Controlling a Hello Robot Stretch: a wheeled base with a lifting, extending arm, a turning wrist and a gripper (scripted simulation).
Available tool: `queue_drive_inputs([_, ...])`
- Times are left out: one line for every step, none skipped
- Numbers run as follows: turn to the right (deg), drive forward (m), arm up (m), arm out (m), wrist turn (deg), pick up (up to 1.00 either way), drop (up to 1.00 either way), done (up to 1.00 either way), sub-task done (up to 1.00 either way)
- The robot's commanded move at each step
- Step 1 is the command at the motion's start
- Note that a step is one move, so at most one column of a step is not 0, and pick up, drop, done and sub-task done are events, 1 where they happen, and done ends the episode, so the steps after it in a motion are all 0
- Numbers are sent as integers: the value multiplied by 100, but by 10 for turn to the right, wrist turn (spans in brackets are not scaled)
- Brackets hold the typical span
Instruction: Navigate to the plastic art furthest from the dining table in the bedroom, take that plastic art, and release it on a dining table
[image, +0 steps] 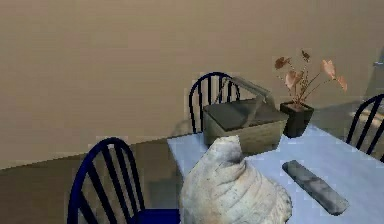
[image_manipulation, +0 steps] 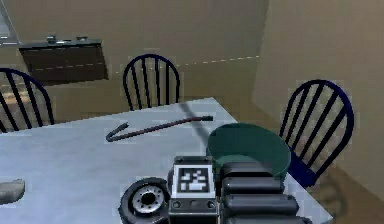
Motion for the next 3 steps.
queue_drive_inputs([-210, 0, 0, 0, 0, 0, 0, 0, 0])
queue_drive_inputs([0, 0, 0, 48, 0, 0, 0, 0, 0])
queue_drive_inputs([0, 0, 0, 0, 450, 0, 0, 0, 0])
